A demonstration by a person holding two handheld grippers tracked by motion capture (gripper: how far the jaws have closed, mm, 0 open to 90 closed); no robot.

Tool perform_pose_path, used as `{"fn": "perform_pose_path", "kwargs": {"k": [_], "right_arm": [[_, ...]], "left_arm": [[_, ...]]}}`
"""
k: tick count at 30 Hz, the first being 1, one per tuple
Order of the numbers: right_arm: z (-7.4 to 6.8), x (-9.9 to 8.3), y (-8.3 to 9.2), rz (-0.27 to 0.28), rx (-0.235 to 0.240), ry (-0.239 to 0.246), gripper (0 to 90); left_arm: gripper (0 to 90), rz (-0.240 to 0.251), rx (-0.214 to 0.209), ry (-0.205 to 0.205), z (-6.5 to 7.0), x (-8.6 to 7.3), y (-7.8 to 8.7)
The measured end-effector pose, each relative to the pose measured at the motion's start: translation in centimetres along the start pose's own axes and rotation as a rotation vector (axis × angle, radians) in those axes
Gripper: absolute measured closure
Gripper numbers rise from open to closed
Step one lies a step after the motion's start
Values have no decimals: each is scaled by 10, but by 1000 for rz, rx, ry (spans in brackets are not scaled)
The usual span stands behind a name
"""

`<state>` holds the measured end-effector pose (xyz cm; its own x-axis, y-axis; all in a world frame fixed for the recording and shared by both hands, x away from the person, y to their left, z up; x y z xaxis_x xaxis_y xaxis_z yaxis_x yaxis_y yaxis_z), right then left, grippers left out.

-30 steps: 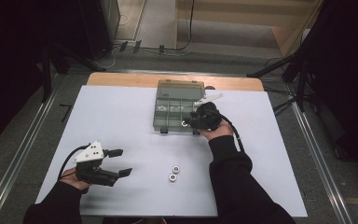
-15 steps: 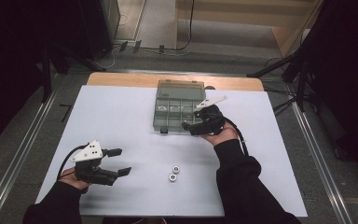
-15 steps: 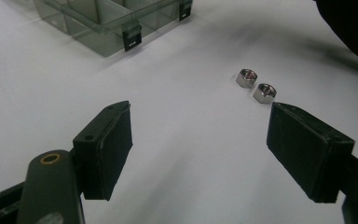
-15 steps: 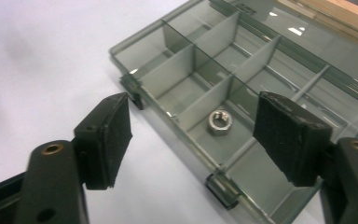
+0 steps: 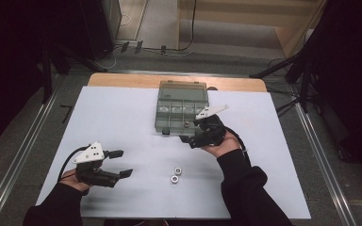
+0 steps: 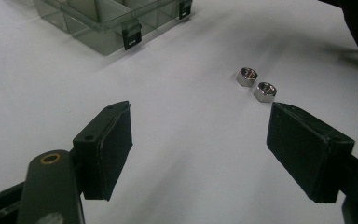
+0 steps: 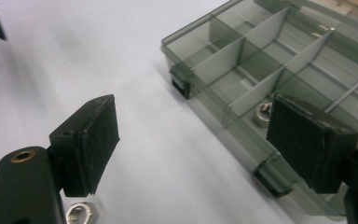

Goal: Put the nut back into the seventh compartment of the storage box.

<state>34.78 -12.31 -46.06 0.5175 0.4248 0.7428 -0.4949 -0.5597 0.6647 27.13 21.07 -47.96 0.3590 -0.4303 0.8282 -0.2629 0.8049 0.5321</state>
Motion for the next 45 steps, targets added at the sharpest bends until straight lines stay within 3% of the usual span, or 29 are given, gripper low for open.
{"fn": "perform_pose_path", "kwargs": {"k": [3,20,32,45], "right_arm": [[-6,-2,2,-4,25,-3,175],[-22,-26,12,-16,60,30,203],[-42,-42,18,-28,84,52,213],[-57,-51,17,-98,99,109,246]], "left_arm": [[226,-1,-1,1,0,0,0],[227,7,4,5,0,0,3],[227,4,1,0,1,0,2],[227,6,-2,0,1,0,2]]}}
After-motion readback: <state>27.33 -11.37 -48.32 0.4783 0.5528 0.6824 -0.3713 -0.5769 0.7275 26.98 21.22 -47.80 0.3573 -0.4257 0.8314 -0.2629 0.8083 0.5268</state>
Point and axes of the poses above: each handheld gripper's, and its own axes: y roughly backward along the jaws, x roughly out of its top, z roughly to its right, the point moved 3 cm from there along -y, roughly forward along the jaws, and after that the axes turned 5 degrees about -x, right-handed, at the moved point
